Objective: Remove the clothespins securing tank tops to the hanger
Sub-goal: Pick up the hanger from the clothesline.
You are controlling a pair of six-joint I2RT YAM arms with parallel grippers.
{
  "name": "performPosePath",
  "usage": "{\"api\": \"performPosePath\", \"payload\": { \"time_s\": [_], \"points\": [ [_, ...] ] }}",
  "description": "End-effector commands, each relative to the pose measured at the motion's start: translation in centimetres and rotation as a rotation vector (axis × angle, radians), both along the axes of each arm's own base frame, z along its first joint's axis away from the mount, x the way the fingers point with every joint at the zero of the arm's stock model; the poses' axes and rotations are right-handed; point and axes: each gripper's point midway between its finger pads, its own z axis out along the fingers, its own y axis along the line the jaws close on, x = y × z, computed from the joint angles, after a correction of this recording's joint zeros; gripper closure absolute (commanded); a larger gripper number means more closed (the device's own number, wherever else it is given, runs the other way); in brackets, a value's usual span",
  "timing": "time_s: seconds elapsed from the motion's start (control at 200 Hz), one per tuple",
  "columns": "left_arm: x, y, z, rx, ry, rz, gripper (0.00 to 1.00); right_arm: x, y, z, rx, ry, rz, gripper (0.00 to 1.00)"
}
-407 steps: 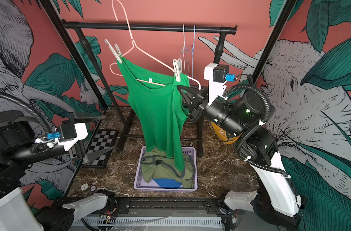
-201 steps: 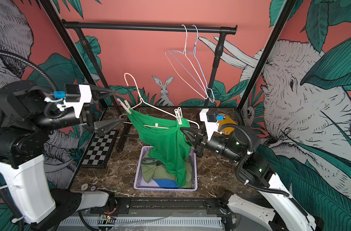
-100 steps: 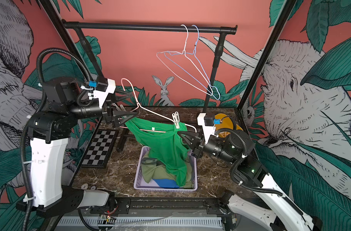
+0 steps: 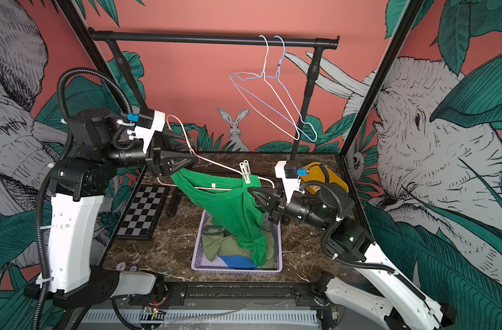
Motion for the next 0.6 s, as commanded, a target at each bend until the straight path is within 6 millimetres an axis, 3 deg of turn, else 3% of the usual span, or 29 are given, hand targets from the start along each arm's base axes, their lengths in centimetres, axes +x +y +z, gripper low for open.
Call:
{"api": "performPosePath", "payload": {
  "time_s": [0.0, 0.185, 0.36, 0.545, 0.59],
  "points": [
    [-0.5, 0.0, 0.4, -0.018, -0.005, -0.025, 0.58, -0.9, -0.5, 2.9, 0.099, -0.085, 0.017, 1.0],
    [-0.3, 0.0, 0.2, -0.017, 0.002, -0.018, 0.84, -0.4, -0.4, 2.5, 0.092, -0.083, 0.004, 1.0],
    [0.5, 0.0, -0.2, -0.012, 0.017, 0.018, 1.0, 0.5, -0.3, 1.7, 0.064, -0.076, -0.042, 1.0],
    [2.5, 0.5, -1.1, 0.009, 0.036, 0.127, 1.0, 2.2, -0.7, -0.2, -0.005, -0.053, -0.136, 1.0],
    [2.8, 0.5, -1.3, 0.013, 0.044, 0.138, 1.0, 2.5, -0.8, -0.8, -0.025, -0.046, -0.155, 0.9]
  ]
}}
